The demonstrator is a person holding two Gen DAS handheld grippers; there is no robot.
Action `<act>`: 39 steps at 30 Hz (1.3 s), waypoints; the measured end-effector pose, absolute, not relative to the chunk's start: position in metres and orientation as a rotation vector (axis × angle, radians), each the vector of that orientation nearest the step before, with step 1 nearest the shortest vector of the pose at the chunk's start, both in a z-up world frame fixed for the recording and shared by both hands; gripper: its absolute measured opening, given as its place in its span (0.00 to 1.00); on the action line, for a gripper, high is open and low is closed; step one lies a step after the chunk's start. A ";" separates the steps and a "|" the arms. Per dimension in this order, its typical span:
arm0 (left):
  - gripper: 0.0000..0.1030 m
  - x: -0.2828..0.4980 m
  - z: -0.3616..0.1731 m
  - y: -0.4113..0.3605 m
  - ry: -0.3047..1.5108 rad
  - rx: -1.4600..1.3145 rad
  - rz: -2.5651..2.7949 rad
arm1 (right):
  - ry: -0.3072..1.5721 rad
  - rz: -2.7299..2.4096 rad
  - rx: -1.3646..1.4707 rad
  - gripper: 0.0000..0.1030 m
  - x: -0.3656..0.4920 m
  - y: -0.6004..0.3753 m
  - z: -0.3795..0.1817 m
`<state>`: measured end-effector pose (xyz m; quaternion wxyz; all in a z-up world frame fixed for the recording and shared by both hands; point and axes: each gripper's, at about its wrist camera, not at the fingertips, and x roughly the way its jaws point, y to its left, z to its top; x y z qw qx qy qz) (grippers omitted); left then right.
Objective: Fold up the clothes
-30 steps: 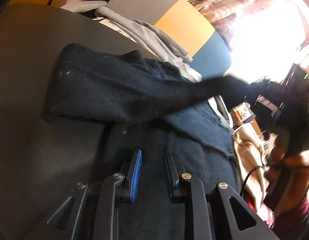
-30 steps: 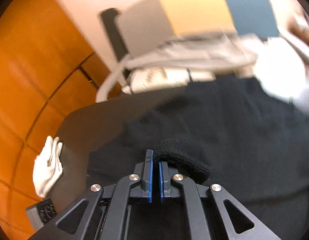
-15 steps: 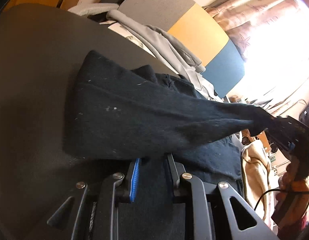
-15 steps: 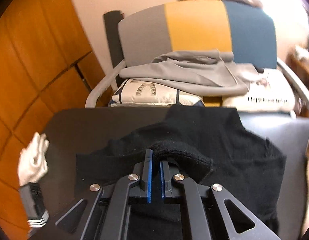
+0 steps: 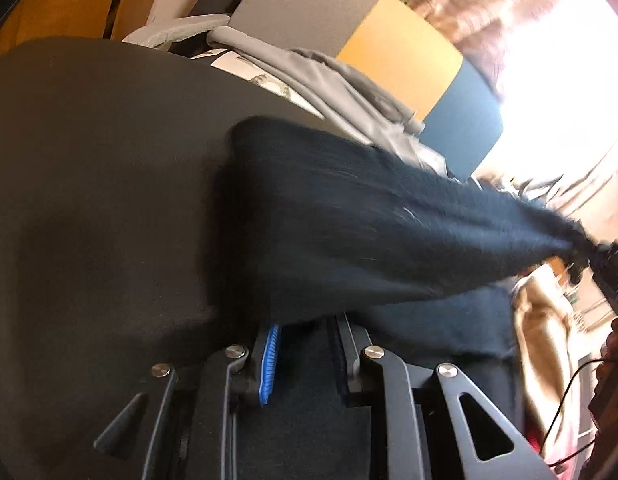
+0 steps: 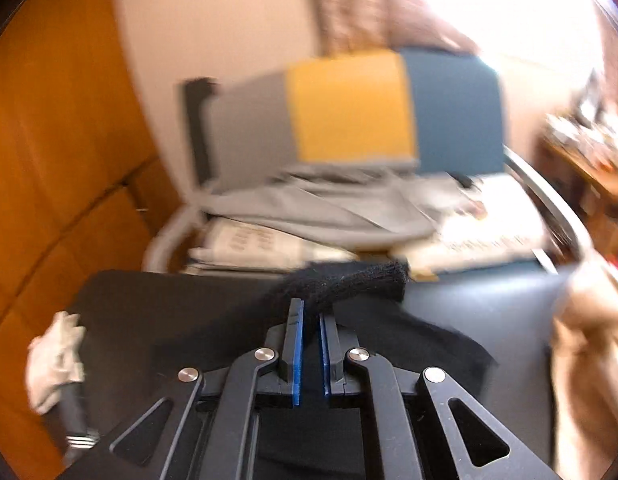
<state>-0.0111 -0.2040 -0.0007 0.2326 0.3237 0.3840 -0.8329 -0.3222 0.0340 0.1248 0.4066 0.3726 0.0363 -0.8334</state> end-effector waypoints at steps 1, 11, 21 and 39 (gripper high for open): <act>0.21 -0.010 -0.001 -0.203 1.050 0.884 -2.294 | 0.090 -2.131 0.959 0.07 -0.330 0.043 0.119; 0.21 -0.018 0.002 -0.203 0.995 0.913 -2.280 | 0.054 -2.181 1.226 0.07 -0.356 0.099 0.024; 0.21 0.000 0.004 -0.192 1.041 0.922 -2.309 | 0.006 -2.264 1.254 0.07 -0.376 0.135 0.023; 0.37 -0.005 -0.014 -0.208 1.491 0.756 -2.299 | -0.723 -1.977 1.278 0.63 -0.363 0.161 -0.008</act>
